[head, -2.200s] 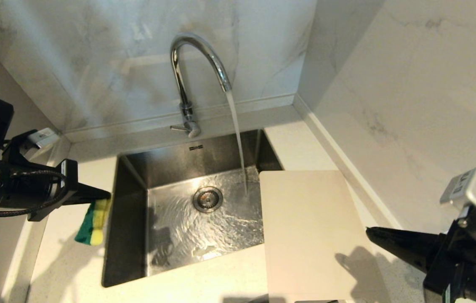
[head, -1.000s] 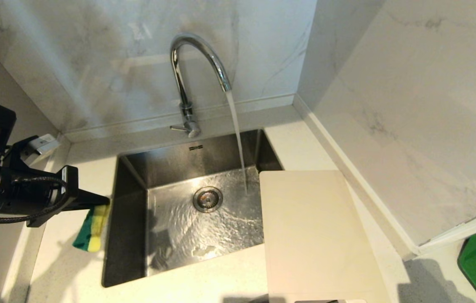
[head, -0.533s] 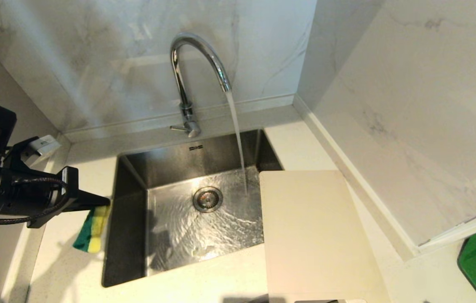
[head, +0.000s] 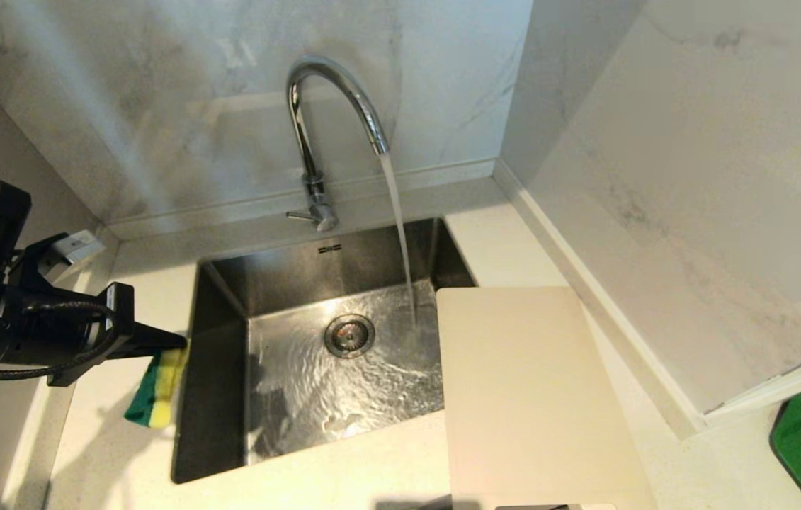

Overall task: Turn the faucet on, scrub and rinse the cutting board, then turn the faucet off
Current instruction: Put down the cleaning cloth

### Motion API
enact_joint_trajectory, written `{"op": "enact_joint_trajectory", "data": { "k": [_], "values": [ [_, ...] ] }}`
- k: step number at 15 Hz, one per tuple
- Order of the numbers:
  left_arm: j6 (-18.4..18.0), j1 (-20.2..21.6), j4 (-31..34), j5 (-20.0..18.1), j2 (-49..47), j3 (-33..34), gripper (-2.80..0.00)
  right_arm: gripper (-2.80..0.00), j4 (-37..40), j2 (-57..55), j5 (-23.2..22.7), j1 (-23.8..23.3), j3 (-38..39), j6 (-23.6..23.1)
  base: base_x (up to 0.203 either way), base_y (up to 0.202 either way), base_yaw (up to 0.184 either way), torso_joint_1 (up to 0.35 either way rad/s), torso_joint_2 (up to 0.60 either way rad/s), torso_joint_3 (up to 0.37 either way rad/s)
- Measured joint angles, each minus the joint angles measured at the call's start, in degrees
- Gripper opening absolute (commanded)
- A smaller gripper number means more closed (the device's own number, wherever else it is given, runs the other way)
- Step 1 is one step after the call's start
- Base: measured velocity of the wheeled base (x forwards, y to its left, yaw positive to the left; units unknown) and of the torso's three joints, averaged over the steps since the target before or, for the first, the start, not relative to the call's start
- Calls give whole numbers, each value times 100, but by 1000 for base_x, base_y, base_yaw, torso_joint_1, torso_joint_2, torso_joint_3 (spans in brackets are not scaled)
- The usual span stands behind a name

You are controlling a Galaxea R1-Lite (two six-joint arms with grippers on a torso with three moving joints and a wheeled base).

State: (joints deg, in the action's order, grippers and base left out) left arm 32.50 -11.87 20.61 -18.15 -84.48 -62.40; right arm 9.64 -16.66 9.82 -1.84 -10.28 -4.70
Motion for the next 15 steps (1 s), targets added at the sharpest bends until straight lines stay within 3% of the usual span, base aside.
{"op": "enact_joint_trajectory", "data": {
  "k": [7,12,15],
  "values": [
    [-9,0,-55,-4,-72,4,-280,-280,7,273,-983,6,556,18,0,0,0,0,0,0],
    [-10,0,-67,-2,-77,4,-280,-280,-36,57,-1111,-605,659,37,0,0,0,0,0,0],
    [-4,-45,-69,-6,-81,11,-280,-280,-46,29,-1202,-333,676,22,0,0,0,0,0,0]
  ]
}}
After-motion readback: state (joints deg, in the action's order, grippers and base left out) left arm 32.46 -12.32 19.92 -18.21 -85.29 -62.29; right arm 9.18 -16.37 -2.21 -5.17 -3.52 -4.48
